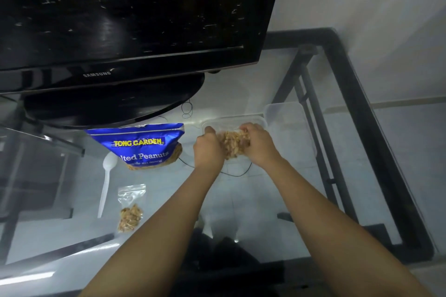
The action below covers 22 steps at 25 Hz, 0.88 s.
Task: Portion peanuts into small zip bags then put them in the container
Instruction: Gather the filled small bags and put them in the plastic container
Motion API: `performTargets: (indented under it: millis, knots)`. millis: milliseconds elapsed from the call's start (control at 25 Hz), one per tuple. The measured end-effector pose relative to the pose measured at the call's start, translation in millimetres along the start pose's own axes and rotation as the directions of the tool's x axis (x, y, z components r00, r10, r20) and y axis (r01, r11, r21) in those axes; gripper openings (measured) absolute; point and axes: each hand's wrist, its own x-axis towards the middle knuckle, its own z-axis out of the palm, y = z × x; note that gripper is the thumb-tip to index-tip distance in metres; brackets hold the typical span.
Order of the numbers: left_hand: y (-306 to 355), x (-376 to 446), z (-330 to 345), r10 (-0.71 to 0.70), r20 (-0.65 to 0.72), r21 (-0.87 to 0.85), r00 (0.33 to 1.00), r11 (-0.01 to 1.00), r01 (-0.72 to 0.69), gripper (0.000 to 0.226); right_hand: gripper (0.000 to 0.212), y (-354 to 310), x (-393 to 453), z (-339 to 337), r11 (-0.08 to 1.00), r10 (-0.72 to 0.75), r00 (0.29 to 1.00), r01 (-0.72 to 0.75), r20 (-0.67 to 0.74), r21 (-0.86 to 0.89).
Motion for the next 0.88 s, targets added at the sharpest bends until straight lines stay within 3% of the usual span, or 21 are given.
performTargets:
  millis: [160, 280, 400, 560, 720, 880]
  knots:
    - [3.2, -6.5, 5.3, 0.085, -0.059, 0.198, 0.995, 0.978, -0.072, 0.032, 0.035, -0.8, -2.2, 7.5, 0.906, -0.100, 0.984, 0.028, -0.149, -0.421]
    - [1.1, -10.8, 5.4, 0.172, -0.081, 0.288, 0.982, 0.947, -0.142, 0.031, 0.027, 1.4, -4.2, 6.3, 0.873, -0.089, 0.976, -0.019, -0.197, -0.488]
    - [-3.7, -12.9, 4.8, 0.270, -0.074, 0.388, 0.960, 0.895, -0.222, 0.028, 0.031, 4.5, -5.8, 5.4, 0.844, -0.085, 0.991, 0.019, -0.099, -0.537]
    - [-13.2, -28.1, -1.9, 0.316, -0.150, 0.271, 0.937, 0.924, -0.269, 0.020, 0.034, -5.4, -22.0, 4.6, 0.870, -0.182, 0.974, 0.096, -0.134, -0.483]
    - [-58.8, -63.8, -11.8, 0.312, -0.293, 0.028, 0.904, 0.948, -0.318, 0.013, 0.024, -35.8, -66.6, 39.6, 0.909, -0.379, 0.885, 0.301, -0.270, -0.289]
    - [-136.2, -95.8, -30.3, 0.154, -0.378, 0.000, 0.913, 0.986, -0.167, 0.017, 0.036, -58.8, -115.2, 112.0, 0.875, -0.450, 0.887, 0.415, -0.104, -0.249]
